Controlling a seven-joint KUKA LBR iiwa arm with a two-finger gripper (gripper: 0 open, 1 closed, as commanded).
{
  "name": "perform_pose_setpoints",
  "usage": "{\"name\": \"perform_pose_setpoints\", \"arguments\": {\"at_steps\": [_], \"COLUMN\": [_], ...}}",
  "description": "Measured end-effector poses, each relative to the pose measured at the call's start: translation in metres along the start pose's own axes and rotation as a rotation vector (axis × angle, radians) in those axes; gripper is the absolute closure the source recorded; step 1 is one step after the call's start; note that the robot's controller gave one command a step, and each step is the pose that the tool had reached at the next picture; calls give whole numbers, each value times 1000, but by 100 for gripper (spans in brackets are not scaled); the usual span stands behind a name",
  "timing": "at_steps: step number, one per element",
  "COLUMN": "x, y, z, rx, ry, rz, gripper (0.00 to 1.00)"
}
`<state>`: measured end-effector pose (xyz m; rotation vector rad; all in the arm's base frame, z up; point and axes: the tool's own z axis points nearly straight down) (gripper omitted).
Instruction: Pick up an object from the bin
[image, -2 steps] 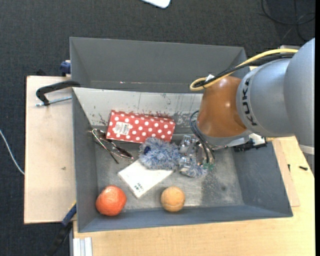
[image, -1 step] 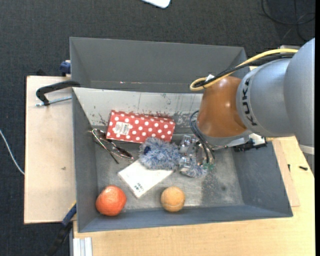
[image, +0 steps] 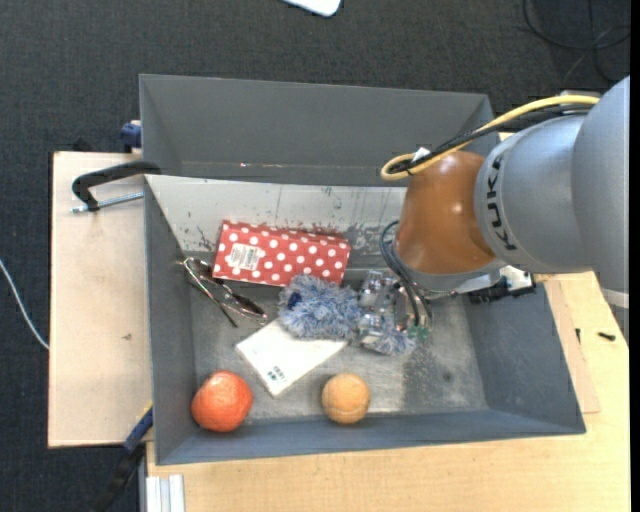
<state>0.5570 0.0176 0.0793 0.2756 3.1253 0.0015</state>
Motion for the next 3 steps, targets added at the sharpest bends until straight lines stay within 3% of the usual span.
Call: {"name": "perform_pose_setpoints", "arguments": {"at_steps": [1,3], "x": [2,0], "y": [0,1], "z": [-16,-60], "rx": [1,-1], "ry": [7,0], "rz": [0,-1], "gripper": [100,100]}}
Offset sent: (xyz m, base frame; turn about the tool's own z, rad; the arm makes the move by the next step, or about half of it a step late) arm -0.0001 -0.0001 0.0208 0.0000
